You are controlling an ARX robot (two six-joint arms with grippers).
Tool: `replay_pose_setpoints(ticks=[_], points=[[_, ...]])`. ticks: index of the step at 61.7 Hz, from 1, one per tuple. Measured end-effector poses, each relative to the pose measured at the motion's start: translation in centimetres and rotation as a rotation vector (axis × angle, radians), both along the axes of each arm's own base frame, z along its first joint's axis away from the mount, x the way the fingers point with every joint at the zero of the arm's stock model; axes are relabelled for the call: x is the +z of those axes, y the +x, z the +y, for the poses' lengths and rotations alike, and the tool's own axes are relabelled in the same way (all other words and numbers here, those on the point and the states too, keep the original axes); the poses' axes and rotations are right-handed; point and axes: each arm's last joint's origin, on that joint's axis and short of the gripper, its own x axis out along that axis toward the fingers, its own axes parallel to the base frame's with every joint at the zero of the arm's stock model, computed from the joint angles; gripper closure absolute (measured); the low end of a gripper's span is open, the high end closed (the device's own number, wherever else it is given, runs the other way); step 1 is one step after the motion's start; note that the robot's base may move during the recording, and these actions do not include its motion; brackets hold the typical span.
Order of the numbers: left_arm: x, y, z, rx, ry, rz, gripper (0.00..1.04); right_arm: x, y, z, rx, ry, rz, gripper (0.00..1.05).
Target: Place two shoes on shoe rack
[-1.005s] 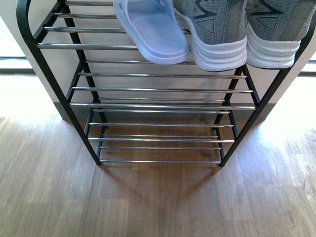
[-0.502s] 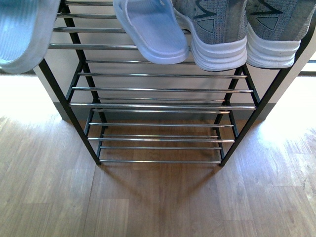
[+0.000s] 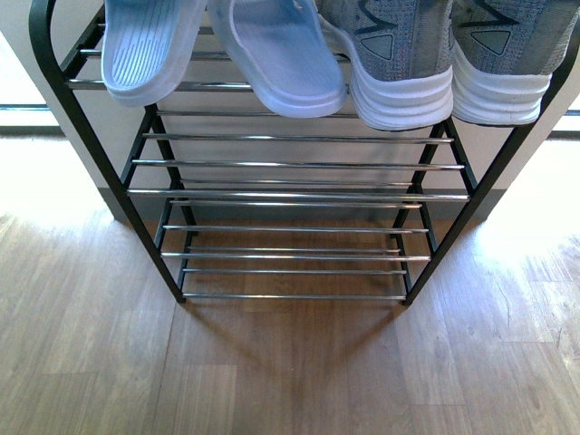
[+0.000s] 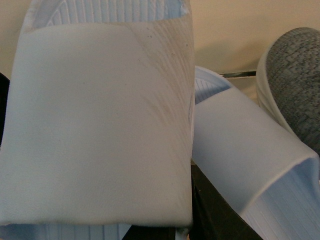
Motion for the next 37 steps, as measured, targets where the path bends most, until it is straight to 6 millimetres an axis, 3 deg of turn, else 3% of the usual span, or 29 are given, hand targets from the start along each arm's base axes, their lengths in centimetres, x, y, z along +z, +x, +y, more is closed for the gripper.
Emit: replay_pose_setpoints(ticks=[7,24,37], points=[[-0.7,1.0,-0.3,0.013,-0.003,0.027,1.01,0.0,0.0,0.0,0.0,0.0,0.0,0.09],[-0.8,0.9,-0.5,0.001,-0.004,0.03,0.57,0.0,0.0,0.0,0.0,0.0,-0.001,0.09],[0.2,-1.5,-0.7,0.012,0.016,-0.031,0.23,0.0,0.0,0.0,0.0,0.0,0.0,0.09]])
